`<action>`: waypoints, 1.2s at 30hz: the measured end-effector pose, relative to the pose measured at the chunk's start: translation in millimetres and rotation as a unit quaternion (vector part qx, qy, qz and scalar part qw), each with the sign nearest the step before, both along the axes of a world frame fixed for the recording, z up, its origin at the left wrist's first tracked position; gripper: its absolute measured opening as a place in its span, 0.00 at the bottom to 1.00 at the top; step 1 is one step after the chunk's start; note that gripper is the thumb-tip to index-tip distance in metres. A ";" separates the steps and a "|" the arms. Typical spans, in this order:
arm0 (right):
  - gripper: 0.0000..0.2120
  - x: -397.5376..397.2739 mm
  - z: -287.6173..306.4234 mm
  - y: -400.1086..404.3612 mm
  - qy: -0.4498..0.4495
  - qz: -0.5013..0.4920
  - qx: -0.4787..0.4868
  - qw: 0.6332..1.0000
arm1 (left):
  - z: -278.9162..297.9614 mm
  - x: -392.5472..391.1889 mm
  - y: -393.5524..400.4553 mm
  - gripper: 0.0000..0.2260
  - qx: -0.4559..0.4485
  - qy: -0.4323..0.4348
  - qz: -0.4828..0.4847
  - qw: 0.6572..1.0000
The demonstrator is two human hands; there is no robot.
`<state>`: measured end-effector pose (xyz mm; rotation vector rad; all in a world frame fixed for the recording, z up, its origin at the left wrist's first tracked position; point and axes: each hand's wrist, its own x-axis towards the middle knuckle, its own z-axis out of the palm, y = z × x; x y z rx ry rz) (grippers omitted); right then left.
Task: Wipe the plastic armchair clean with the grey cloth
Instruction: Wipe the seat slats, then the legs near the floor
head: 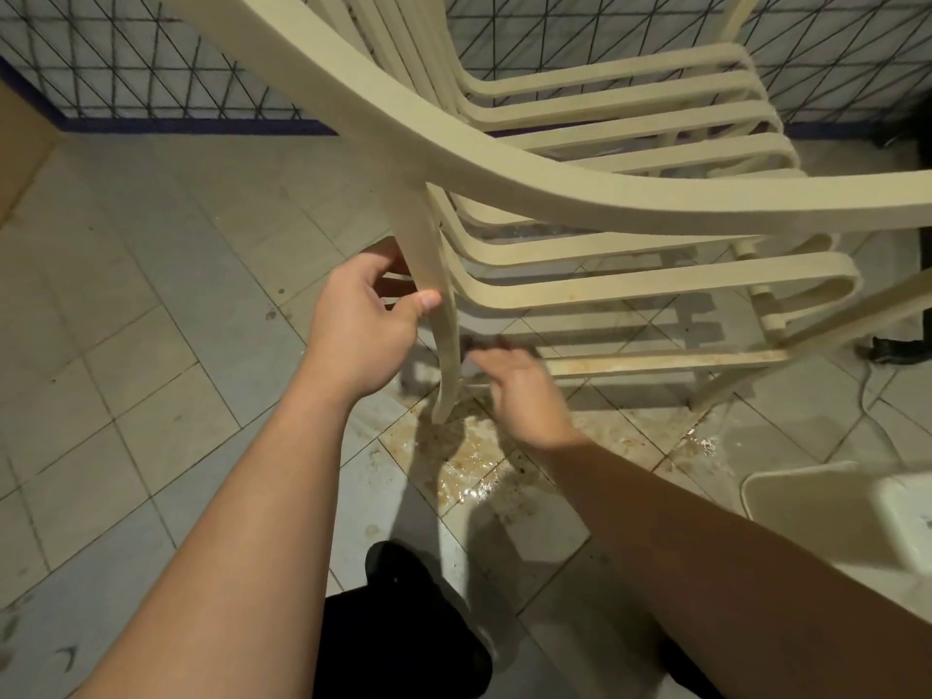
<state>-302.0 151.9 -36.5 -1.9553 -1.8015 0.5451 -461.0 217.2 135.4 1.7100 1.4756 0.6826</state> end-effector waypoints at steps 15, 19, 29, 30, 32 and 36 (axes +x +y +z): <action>0.21 -80.7 78.8 -3.2 0.429 -0.240 0.203 0.847 | 1.3 -5.3 1.9 0.08 -0.003 -0.029 -0.020 0.999; 0.19 -68.9 51.4 -3.4 0.450 -0.277 0.027 0.848 | 2.9 -6.4 2.0 0.07 -0.016 -0.037 -0.034 0.999; 0.22 -60.7 120.4 -9.0 0.446 -0.218 0.241 0.834 | 16.1 -16.4 3.4 0.03 -0.008 -0.159 -0.048 0.986; 0.24 -67.9 123.5 -1.2 0.429 -0.212 0.254 0.841 | 17.6 -15.0 3.0 0.03 -0.003 -0.179 -0.046 0.983; 0.25 -79.5 120.9 9.5 0.424 -0.246 0.237 0.839 | 17.9 -13.7 3.3 0.06 0.011 -0.188 -0.045 0.981; 0.21 -80.1 81.2 5.5 0.377 -0.325 0.072 0.865 | 14.9 -13.3 6.0 0.16 0.008 -0.186 -0.034 0.982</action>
